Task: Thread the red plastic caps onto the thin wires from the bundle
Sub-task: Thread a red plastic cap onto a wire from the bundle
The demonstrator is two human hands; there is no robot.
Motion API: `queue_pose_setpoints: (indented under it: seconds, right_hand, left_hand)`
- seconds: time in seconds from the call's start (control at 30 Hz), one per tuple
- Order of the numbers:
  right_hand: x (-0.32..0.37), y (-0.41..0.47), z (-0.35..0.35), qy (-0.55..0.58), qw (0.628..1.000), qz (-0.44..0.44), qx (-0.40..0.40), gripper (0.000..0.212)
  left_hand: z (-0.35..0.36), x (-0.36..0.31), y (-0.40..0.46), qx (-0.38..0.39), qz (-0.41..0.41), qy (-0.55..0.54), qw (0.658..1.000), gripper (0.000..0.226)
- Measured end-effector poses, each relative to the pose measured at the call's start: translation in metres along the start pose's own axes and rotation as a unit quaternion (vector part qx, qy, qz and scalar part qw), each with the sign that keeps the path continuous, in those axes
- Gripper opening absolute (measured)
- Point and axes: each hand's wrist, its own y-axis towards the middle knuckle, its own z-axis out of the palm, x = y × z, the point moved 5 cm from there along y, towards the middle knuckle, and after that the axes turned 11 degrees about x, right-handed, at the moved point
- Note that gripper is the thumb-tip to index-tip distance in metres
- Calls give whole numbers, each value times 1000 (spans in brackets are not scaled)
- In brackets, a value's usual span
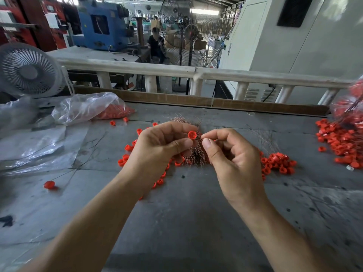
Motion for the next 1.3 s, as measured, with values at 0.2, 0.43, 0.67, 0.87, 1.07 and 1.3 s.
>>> queue_pose_setpoints:
  seconds: [0.2, 0.43, 0.67, 0.87, 1.07, 1.3]
  right_hand:
    - [0, 1, 2, -6, 1000, 7, 4, 11]
    - [-5, 1, 3, -9, 1000, 26, -9, 11]
    - [-7, 1, 0, -27, 999, 32, -25, 8]
    - [-8, 2, 3, -20, 999, 36, -7, 12]
    - [-9, 1, 2, -31, 998, 44, -13, 12]
    - [-7, 1, 1, -68, 997, 36, -23, 14]
  left_hand:
    - [2, 1, 0, -2, 7, 6, 1000, 27]
    - [7, 6, 1, -19, 20, -21, 999, 23]
    - [9, 9, 0, -10, 13, -44, 999, 19]
    - [8, 12, 1, -7, 4, -23, 1000, 26]
    - [9, 13, 2, -24, 14, 4, 1000, 23]
    - [8, 12, 1, -16, 11, -7, 1000, 23]
